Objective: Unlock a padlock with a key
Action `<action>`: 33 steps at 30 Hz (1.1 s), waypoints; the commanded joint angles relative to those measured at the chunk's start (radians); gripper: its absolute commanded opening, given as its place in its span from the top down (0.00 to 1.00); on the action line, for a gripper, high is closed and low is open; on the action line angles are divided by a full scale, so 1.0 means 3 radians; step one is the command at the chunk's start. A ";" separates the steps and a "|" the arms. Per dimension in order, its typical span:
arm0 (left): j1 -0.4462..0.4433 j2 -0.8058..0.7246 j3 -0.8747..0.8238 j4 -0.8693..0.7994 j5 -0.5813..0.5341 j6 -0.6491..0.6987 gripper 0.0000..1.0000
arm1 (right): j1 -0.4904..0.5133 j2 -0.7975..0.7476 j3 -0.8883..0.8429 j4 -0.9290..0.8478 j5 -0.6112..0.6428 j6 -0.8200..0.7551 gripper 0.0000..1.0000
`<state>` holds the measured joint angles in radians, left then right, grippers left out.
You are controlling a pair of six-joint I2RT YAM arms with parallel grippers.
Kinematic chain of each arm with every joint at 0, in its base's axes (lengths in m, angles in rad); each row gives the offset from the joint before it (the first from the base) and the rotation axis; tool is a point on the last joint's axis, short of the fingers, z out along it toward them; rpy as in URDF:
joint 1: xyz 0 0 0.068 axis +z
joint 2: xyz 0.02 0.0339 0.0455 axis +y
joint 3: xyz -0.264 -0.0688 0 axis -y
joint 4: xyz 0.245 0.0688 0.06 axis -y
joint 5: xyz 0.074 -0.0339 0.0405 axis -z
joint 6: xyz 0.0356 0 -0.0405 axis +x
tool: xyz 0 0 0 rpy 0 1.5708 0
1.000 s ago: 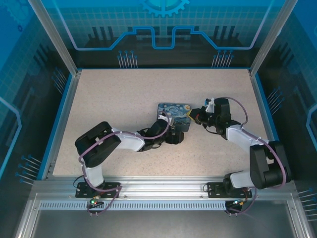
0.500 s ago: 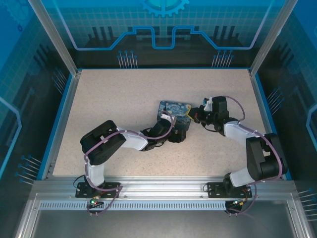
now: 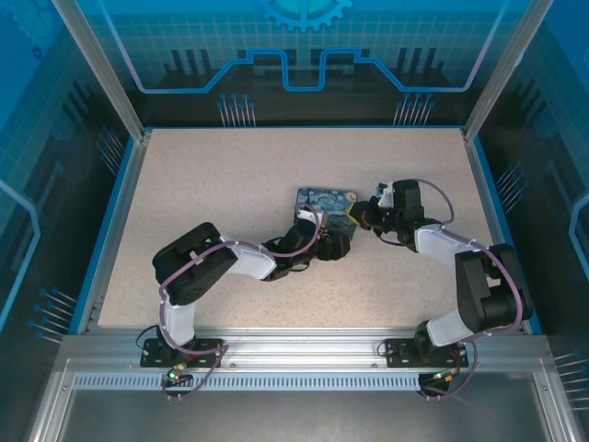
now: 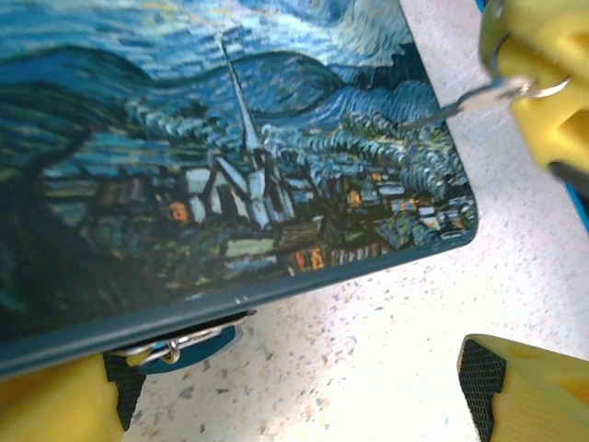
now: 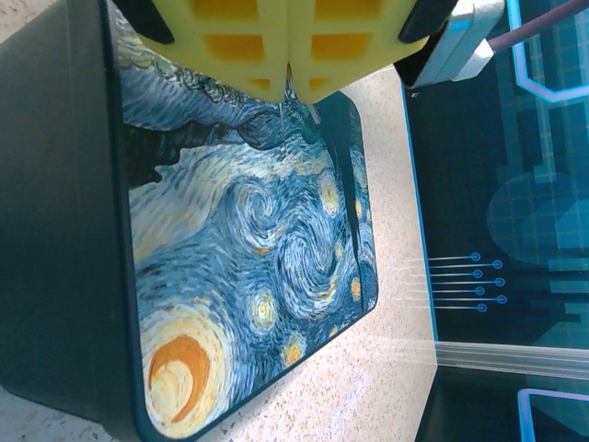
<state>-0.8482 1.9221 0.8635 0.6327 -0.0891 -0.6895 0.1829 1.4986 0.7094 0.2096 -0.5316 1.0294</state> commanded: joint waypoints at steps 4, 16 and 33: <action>0.0025 0.0123 -0.0078 0.0658 -0.0020 -0.0542 0.16 | 0.0015 0.0056 0.0073 0.0012 -0.0023 -0.0054 1.00; 0.0004 0.0264 -0.0033 0.0524 -0.0022 -0.0509 0.21 | 0.0015 0.0067 0.0080 -0.0029 -0.0022 -0.0082 1.00; -0.0082 0.0225 0.0033 0.0755 -0.0081 -0.0614 0.29 | 0.0015 0.0082 0.0065 -0.0060 -0.0007 -0.0117 1.00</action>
<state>-0.8646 2.0079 0.8871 0.7853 -0.1009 -0.8375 0.1829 1.5124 0.7094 0.2089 -0.5316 1.0149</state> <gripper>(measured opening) 0.711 0.062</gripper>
